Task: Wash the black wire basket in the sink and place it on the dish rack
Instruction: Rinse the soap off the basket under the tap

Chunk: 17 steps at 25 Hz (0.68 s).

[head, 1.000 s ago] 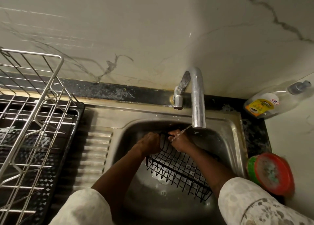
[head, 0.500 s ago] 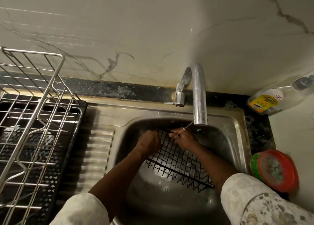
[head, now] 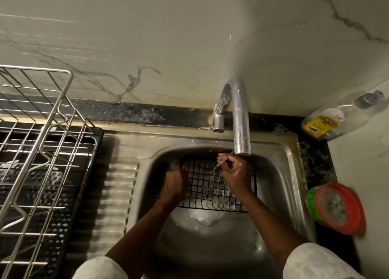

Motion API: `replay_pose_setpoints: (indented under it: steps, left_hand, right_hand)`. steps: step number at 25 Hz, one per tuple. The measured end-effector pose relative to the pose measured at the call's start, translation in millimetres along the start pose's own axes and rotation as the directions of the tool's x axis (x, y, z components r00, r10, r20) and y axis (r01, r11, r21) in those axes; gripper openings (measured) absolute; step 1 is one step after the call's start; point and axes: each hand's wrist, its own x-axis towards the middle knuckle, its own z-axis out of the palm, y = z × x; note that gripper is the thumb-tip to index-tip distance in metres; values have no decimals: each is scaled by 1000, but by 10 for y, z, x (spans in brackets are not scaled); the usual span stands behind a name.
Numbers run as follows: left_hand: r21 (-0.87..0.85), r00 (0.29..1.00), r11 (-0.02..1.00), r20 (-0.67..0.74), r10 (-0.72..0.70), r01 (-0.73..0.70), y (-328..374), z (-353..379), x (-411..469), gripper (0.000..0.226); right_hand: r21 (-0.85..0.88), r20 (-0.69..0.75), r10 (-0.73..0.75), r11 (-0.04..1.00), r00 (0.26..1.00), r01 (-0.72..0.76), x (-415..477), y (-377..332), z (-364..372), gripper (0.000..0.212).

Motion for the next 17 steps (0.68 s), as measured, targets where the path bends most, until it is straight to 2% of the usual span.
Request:
replay_pose_setpoints:
  steps: [2, 4, 5, 6, 7, 8, 9, 10, 12, 13, 14, 17]
  left_hand:
    - [-92, 1000, 996, 7, -9, 10, 2, 5, -23, 31]
    - [-158, 1000, 987, 1, 2, -1, 25, -60, -55, 25]
    - [-205, 999, 978, -19, 27, -30, 26, -87, -71, 24]
    - [-251, 998, 967, -43, 43, -53, 21, -102, -89, 23]
    - [-272, 997, 960, -70, 44, -62, 29, -96, -103, 19]
    - [-270, 995, 961, -94, 26, -51, 48, -81, -128, 16]
    - [-253, 993, 967, -114, 3, -32, 75, -56, -154, 12]
    - [-230, 988, 973, -154, -10, -26, 104, -16, -175, 15]
    - [-203, 964, 979, -260, -51, -3, 135, 20, -200, 26]
    - [-205, 947, 979, -315, -67, 1, 151, -30, -211, 26]
    - [-191, 935, 982, -349, -66, -2, 137, -90, -204, 25]
    - [-137, 943, 989, -334, 15, -64, 161, -173, -272, 27]
  right_hand:
    - [54, 22, 39, 998, 999, -41, -54, -68, 46, 13]
    - [37, 157, 166, 984, 974, -174, -85, -39, 142, 7]
    - [-80, 181, 234, 971, 955, -223, -110, 17, 194, 9]
    - [-250, 141, 290, 936, 947, -249, -147, 86, 257, 14]
    - [-411, 43, 321, 869, 946, -276, -195, 163, 341, 20]
    - [-489, -35, 348, 811, 937, -320, -252, 184, 437, 29]
    - [-495, -63, 400, 783, 914, -377, -305, 152, 584, 44]
    - [-484, -26, 494, 754, 869, -444, -337, 20, 730, 61]
    - [-422, 131, 656, 715, 743, -557, -322, -270, 966, 81]
    - [-387, 202, 677, 719, 708, -577, -282, -345, 1063, 84]
    - [-377, 238, 664, 736, 709, -563, -270, -396, 1123, 84]
    - [-347, 180, 547, 813, 817, -468, -411, -342, 1109, 83]
